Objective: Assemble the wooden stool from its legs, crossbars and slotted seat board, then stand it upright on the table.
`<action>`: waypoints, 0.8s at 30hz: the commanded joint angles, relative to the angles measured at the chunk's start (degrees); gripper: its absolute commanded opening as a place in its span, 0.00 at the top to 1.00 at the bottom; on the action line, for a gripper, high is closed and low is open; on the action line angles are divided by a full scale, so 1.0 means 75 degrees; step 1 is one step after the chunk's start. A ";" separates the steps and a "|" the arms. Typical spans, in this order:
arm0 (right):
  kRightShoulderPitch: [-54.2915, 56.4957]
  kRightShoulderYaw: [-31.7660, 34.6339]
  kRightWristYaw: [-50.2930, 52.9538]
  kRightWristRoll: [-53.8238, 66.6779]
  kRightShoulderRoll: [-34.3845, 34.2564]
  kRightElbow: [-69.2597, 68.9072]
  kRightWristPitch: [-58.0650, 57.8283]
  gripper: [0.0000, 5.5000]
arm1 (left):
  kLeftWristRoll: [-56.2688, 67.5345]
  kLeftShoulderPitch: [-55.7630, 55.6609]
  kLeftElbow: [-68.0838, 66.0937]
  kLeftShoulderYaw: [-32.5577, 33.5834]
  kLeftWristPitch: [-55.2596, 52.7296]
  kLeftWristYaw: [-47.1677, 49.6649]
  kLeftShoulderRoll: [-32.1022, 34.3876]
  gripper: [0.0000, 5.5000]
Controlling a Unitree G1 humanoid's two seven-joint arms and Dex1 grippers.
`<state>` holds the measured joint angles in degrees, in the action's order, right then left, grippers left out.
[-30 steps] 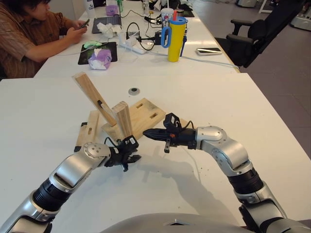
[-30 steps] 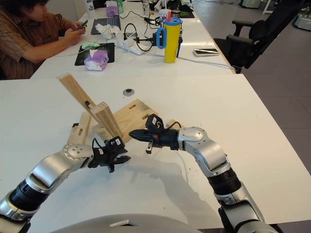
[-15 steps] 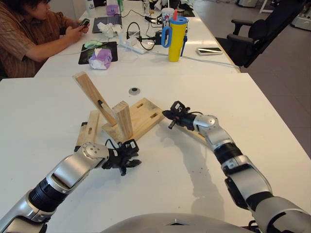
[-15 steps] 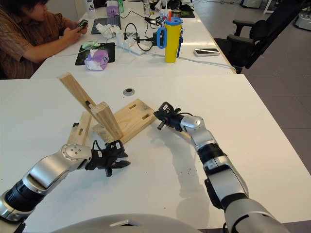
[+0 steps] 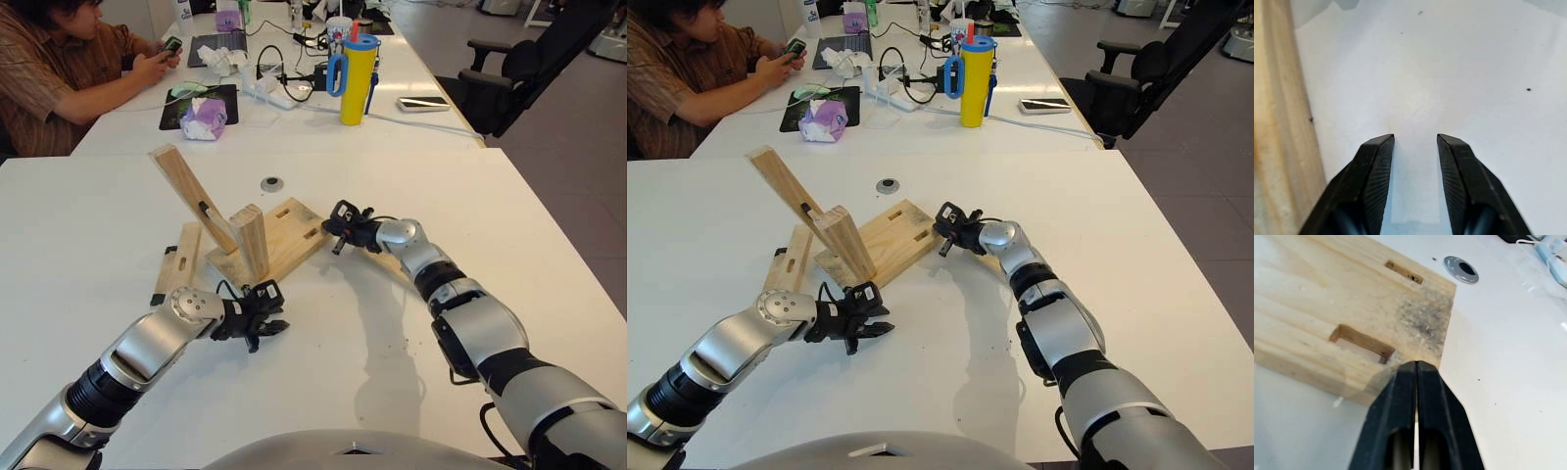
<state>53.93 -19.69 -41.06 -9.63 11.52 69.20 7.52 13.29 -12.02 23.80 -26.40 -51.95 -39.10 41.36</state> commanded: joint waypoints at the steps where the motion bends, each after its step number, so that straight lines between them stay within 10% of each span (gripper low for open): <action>1: -0.0711 -0.0659 -0.2244 -0.0515 0.0214 -0.0015 -0.1762 1.00 | -0.0573 -0.0248 -0.0708 0.0314 -0.0048 0.0680 -0.0205 0.70; 24: -0.4601 -0.1017 -0.2575 0.2673 0.0142 -0.8487 -0.7039 1.00 | -0.1777 -0.2241 -0.4696 0.0951 0.2050 0.1055 -0.1023 0.70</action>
<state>23.27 -24.62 -62.10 10.12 13.32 5.53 -41.32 1.15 -26.75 -8.67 -19.24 -37.98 -30.60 34.74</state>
